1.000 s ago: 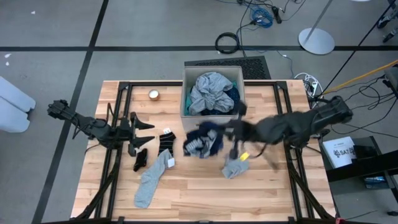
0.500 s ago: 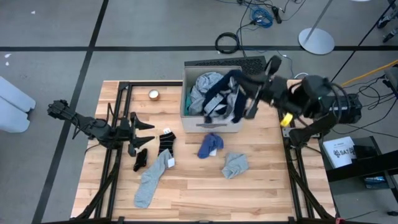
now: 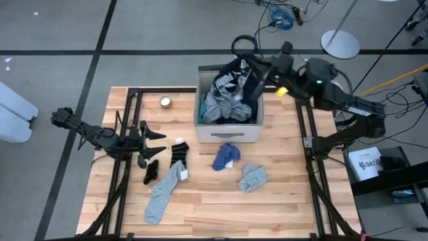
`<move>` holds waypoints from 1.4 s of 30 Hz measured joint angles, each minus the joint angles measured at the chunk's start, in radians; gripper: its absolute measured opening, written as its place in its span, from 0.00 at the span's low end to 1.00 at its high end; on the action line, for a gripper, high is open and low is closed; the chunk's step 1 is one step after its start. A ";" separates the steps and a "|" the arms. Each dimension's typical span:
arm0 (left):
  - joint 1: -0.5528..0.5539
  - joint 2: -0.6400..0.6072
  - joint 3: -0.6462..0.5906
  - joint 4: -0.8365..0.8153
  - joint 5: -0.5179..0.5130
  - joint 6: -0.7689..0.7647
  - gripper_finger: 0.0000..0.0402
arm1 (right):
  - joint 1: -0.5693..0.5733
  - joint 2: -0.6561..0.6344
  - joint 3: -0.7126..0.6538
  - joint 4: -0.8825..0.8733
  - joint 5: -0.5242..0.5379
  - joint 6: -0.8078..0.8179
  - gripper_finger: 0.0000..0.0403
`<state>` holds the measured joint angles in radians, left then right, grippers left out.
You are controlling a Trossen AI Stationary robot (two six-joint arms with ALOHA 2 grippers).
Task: Sort clothes
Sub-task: Put the dark blue boxers into the laundry organizer
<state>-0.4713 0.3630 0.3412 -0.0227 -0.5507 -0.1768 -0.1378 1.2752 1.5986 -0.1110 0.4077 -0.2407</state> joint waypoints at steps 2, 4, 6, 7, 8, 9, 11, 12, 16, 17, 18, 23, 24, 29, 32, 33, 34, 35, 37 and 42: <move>0.000 0.000 0.000 0.000 0.000 0.000 0.61 | -0.029 0.021 0.000 -0.025 -0.023 0.029 0.00; 0.000 0.000 0.000 0.000 0.000 -0.001 0.61 | -0.055 0.046 0.000 -0.046 -0.026 0.058 0.00; 0.000 0.000 0.000 0.002 0.000 0.000 0.61 | -0.075 0.078 0.000 -0.074 -0.026 0.088 0.00; 0.000 0.000 0.000 0.001 0.000 -0.001 0.61 | -0.085 0.093 0.000 -0.090 -0.033 0.102 0.00; 0.000 0.000 0.000 0.003 0.000 -0.001 0.61 | -0.095 0.112 0.000 -0.107 -0.049 0.113 0.00; 0.000 0.000 0.000 0.006 0.000 -0.001 0.61 | -0.104 0.129 0.000 -0.123 -0.071 0.126 0.00; 0.000 0.000 0.000 0.006 0.000 -0.001 0.61 | -0.118 0.168 0.000 -0.151 -0.117 0.156 0.00; 0.000 0.000 0.000 0.006 0.000 -0.001 0.61 | -0.122 0.187 -0.001 -0.170 -0.140 0.172 0.00; 0.000 0.000 0.000 0.006 0.001 -0.001 0.61 | -0.131 0.263 -0.001 -0.261 -0.249 0.212 0.00; 0.000 0.000 0.000 0.006 0.001 -0.001 0.61 | -0.131 0.283 -0.001 -0.292 -0.268 0.217 0.00; 0.000 0.000 0.000 0.006 0.001 -0.001 0.61 | -0.131 0.302 -0.001 -0.322 -0.285 0.223 0.00; 0.000 0.000 0.000 0.006 0.001 0.000 0.61 | -0.129 0.395 -0.001 -0.487 -0.372 0.244 0.00; 0.000 0.000 0.000 0.006 0.001 0.000 0.61 | -0.127 0.415 -0.001 -0.518 -0.389 0.251 0.00; 0.000 0.000 0.000 0.005 0.002 0.000 0.61 | -0.099 0.508 -0.001 -0.615 -0.417 0.258 0.00; 0.000 0.000 0.000 0.005 0.002 0.000 0.61 | -0.081 0.549 0.001 -0.635 -0.427 0.256 0.00; 0.000 0.000 0.000 0.004 0.002 0.000 0.61 | -0.076 0.554 0.003 -0.638 -0.423 0.252 0.00; 0.000 0.000 0.000 0.004 0.002 0.000 0.61 | -0.074 0.560 0.004 -0.641 -0.425 0.252 0.00; 0.000 0.000 0.000 0.003 0.002 0.000 0.61 | -0.071 0.566 0.005 -0.641 -0.425 0.251 0.00; 0.000 0.000 0.000 0.001 0.002 -0.001 0.61 | -0.069 0.568 0.005 -0.641 -0.425 0.250 0.00; 0.000 0.000 0.000 -0.004 0.002 0.000 0.61 | -0.070 0.549 0.001 -0.643 -0.412 0.252 0.01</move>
<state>-0.4714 0.3631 0.3412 -0.0267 -0.5486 -0.1772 -0.2081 1.8243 1.5992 -0.7540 -0.0039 0.0112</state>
